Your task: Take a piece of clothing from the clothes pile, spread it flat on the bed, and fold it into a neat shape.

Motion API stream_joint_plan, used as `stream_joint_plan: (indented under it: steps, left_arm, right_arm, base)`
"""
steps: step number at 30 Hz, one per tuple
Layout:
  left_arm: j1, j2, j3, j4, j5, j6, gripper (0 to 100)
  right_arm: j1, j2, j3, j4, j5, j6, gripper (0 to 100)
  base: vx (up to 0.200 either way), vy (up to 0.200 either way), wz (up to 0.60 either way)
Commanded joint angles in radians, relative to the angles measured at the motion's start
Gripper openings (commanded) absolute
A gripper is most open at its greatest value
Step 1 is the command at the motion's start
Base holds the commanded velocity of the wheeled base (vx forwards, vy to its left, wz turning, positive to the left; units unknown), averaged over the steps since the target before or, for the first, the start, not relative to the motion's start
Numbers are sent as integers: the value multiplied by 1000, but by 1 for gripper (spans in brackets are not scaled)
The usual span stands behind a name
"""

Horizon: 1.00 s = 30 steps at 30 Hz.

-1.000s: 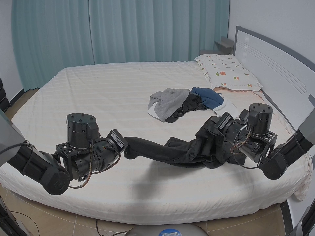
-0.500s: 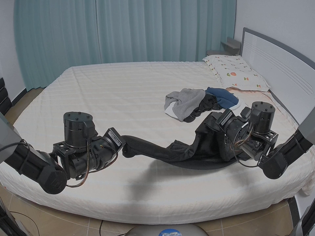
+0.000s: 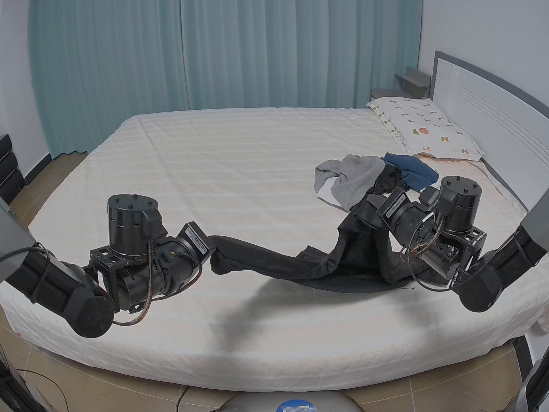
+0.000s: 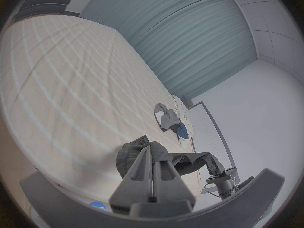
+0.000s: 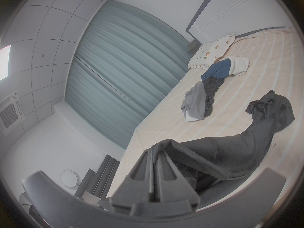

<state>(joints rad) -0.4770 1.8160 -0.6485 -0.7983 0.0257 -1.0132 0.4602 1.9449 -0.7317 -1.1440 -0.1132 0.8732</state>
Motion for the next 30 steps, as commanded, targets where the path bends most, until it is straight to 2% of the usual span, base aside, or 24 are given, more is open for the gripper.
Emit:
stream_joint_plan:
  steps: [1,9,17,23,26,30]
  left_arm:
    - [6,-3,0,-1,0,-1,0]
    - [11,-27,18,1,2,-1,0]
    - [17,-47,49,-1,2,-1,0]
    - [17,-95,58,-1,0,2,0]
    - [3,-95,69,-1,-1,41,0]
    - [-22,-101,101,-1,0,47,0]
  right_arm:
    - [9,-6,-21,7,0,-2,0]
    - [29,-14,-104,69,0,-23,0]
    - [40,-9,-92,89,0,-25,0]
    - [34,-43,-52,90,0,-26,0]
    - [34,-84,-2,89,0,-31,0]
    - [35,-132,57,89,0,-31,0]
  base:
    - [0,200,0]
    - [0,200,0]
    - [0,200,0]
    - [0,0,0]
    - [0,0,0]
    - [0,0,0]
